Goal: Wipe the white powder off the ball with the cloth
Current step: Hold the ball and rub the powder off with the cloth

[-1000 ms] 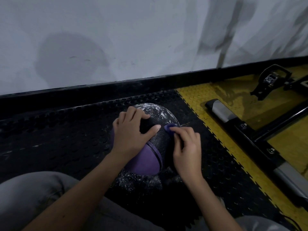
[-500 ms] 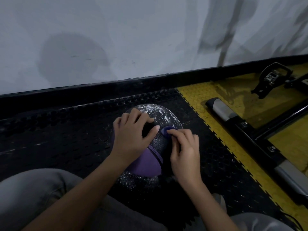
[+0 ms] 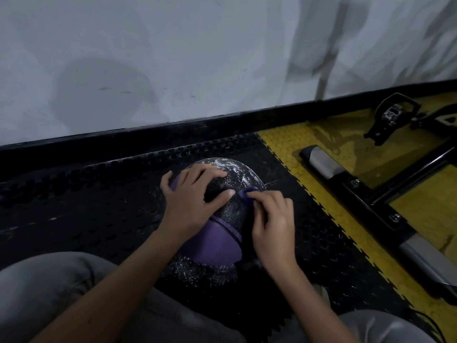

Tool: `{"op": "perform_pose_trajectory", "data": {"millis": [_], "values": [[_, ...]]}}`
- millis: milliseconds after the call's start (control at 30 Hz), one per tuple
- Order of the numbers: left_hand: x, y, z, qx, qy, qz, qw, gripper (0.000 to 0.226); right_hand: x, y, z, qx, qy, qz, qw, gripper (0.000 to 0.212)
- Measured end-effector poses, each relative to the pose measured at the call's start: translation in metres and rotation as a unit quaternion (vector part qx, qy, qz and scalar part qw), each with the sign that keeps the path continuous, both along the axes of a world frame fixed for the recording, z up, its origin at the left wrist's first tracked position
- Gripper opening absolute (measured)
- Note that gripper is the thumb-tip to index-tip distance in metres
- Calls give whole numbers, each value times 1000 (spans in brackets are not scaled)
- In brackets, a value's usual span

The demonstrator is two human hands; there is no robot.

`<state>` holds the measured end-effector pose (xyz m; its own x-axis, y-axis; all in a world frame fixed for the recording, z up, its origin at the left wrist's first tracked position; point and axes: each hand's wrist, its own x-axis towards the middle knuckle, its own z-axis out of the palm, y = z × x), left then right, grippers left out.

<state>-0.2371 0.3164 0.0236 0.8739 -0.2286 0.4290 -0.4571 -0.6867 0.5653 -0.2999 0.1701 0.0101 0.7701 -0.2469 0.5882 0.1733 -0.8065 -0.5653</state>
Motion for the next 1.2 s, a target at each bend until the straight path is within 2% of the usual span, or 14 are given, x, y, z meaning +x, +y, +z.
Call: {"op": "perform_pose_trajectory", "data": {"millis": [100,267,367,500,700,800,933,1067,1200], "values": [[3,2,1,4,7,9,1000,45,-1,1,-1,-40,5,27,999,22],[2,0,0,-13,12,-4,1000,47,19,-32,-8,101,94,-49,989,20],[0,-3,-1,-11,6,-1,1000,47,8,-17,-2,41,51,-50,997,19],[1,0,-1,-1,10,7,1000,45,-3,3,3,-42,25,9,999,20],[4,0,0,-12,18,1,1000,40,17,-31,-6,92,105,-54,989,19],[2,-2,0,-13,11,3,1000,42,6,-14,1,45,70,-49,995,18],[1,0,0,-7,11,8,1000,45,-1,0,5,-58,47,14,997,21],[3,0,0,-11,12,3,1000,45,21,-32,1,31,111,-24,993,20],[0,-2,-1,-10,8,1,1000,47,9,-16,6,7,86,-27,996,18]]}}
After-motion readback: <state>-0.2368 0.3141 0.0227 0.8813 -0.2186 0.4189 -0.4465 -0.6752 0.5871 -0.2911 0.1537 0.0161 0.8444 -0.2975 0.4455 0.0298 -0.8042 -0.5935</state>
